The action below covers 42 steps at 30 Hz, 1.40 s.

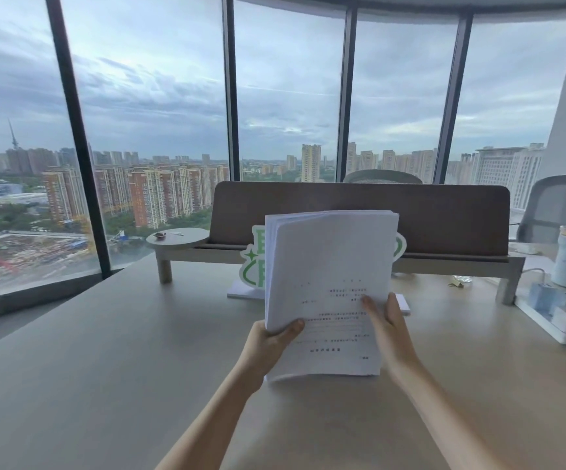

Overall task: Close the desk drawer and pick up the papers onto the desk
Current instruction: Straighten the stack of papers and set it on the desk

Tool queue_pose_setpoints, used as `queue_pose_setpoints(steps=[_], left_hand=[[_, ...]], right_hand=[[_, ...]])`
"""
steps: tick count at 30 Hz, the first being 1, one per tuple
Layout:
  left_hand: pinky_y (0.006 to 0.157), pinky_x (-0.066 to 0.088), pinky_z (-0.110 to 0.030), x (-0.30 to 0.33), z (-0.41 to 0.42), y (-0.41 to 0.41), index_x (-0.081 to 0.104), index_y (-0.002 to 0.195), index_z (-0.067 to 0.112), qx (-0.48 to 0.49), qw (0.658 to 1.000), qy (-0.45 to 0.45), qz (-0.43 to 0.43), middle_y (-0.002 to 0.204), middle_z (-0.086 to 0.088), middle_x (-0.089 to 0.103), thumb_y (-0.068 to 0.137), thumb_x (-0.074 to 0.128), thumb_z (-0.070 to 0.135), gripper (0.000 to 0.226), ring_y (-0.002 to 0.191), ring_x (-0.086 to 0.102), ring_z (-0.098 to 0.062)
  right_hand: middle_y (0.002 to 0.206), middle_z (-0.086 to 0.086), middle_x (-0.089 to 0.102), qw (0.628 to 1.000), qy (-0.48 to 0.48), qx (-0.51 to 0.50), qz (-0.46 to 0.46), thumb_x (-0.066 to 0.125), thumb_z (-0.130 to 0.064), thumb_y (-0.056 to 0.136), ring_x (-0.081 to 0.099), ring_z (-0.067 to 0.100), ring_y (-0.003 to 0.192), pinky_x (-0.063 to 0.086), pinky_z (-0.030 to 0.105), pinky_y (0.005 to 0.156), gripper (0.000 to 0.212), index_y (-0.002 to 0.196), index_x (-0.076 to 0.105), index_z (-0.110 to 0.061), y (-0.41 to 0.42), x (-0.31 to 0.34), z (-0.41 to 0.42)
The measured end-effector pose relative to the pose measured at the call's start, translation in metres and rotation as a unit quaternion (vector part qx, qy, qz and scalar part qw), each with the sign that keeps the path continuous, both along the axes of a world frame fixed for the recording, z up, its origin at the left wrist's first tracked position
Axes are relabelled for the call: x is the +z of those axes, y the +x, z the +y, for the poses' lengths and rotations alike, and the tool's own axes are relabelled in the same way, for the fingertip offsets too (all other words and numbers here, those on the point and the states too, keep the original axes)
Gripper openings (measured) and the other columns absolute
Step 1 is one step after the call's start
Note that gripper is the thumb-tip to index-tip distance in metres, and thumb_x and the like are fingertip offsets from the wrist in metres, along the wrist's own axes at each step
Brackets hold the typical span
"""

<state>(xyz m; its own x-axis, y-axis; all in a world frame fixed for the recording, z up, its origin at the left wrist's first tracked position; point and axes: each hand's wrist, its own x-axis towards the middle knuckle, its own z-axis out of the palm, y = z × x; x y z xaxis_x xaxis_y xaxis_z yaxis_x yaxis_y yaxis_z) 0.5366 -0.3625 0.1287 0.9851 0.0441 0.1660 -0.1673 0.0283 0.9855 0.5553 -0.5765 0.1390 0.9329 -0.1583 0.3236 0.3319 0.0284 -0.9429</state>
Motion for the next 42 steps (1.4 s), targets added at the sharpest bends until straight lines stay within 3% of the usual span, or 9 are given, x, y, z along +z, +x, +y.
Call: queue_pose_setpoints(steps=[6,10,15,21,27,33,36,39,42], left_hand=[[0.071,0.060,-0.030,-0.006,0.001,0.004,0.077,0.087,0.012,0.025,0.999,-0.025,0.002,0.080,0.003,0.078,0.080,0.077,0.026,0.015,0.075,0.073,-0.010],[0.068,0.059,-0.026,-0.015,0.004,0.006,0.076,0.083,0.013,0.031,0.999,-0.026,0.014,0.075,0.005,0.077,0.083,0.074,0.022,0.009,0.072,0.071,-0.010],[0.080,0.060,-0.034,-0.019,0.011,0.007,0.076,0.094,0.008,0.029,0.999,-0.008,0.027,0.094,-0.006,0.078,0.083,0.073,0.027,0.022,0.089,0.073,-0.020],[0.085,0.058,-0.045,-0.023,0.023,0.009,0.076,0.092,0.008,0.058,0.997,0.016,0.047,0.101,-0.015,0.076,0.084,0.073,0.028,0.022,0.093,0.072,-0.027],[0.079,0.058,-0.040,-0.002,0.058,-0.005,0.075,0.093,0.015,0.064,0.995,0.052,0.060,0.093,-0.007,0.075,0.086,0.069,0.035,0.022,0.081,0.071,-0.022],[0.067,0.057,-0.032,0.007,0.132,-0.027,0.071,0.098,0.017,0.090,0.989,0.003,0.119,0.088,-0.005,0.075,0.095,0.054,0.039,0.028,0.075,0.071,-0.022],[0.065,0.057,-0.032,-0.001,0.167,-0.038,0.067,0.097,0.011,0.127,0.978,-0.026,0.166,0.087,-0.010,0.072,0.097,0.052,0.030,0.024,0.072,0.070,-0.026],[0.055,0.056,-0.028,-0.009,0.202,-0.046,0.065,0.100,0.006,0.154,0.965,-0.015,0.212,0.086,-0.014,0.072,0.097,0.053,0.028,0.026,0.067,0.069,-0.027],[0.054,0.057,-0.027,-0.014,0.235,-0.046,0.064,0.101,0.002,0.169,0.954,-0.032,0.247,0.085,-0.015,0.071,0.096,0.055,0.028,0.027,0.062,0.070,-0.025]], right_hand=[[0.110,-0.015,0.064,0.999,-0.031,-0.021,-0.026,0.054,-0.025,0.100,0.063,-0.007,0.098,0.047,0.021,0.075,0.019,0.114,0.043,-0.022,-0.002,-0.005,0.010],[0.115,-0.013,0.068,0.999,-0.041,-0.009,0.013,0.053,-0.027,0.100,0.063,0.015,0.112,0.050,0.037,0.092,0.019,0.116,0.052,-0.037,0.005,-0.027,0.010],[0.123,-0.012,0.069,0.997,-0.059,0.004,0.039,0.053,-0.026,0.099,0.063,0.011,0.116,0.048,0.042,0.102,0.032,0.128,0.052,-0.038,0.011,-0.039,0.013],[0.130,-0.008,0.062,0.994,-0.091,0.028,0.060,0.047,-0.017,0.102,0.058,0.013,0.118,0.046,0.020,0.080,0.042,0.142,0.042,-0.029,0.012,-0.042,0.023],[0.123,-0.004,0.064,0.985,-0.149,0.050,0.073,0.050,-0.012,0.099,0.060,0.019,0.115,0.045,0.045,0.106,0.031,0.128,0.046,-0.023,0.018,-0.020,0.052],[0.118,0.005,0.067,0.972,-0.145,0.114,0.143,0.046,-0.009,0.097,0.066,0.028,0.104,0.054,0.049,0.095,0.032,0.128,0.051,-0.017,0.013,-0.008,0.128],[0.101,0.010,0.072,0.962,-0.124,0.139,0.201,0.043,-0.004,0.091,0.070,0.031,0.089,0.060,0.047,0.080,0.029,0.110,0.063,-0.014,0.017,-0.015,0.164],[0.084,0.016,0.067,0.944,-0.149,0.168,0.243,0.042,0.006,0.087,0.062,0.027,0.071,0.053,0.031,0.062,0.023,0.081,0.060,-0.006,0.017,-0.018,0.194],[0.108,0.031,0.069,0.930,-0.175,0.189,0.261,0.047,0.008,0.082,0.064,0.031,0.082,0.051,0.035,0.072,0.019,0.084,0.061,-0.004,0.023,-0.024,0.220]])
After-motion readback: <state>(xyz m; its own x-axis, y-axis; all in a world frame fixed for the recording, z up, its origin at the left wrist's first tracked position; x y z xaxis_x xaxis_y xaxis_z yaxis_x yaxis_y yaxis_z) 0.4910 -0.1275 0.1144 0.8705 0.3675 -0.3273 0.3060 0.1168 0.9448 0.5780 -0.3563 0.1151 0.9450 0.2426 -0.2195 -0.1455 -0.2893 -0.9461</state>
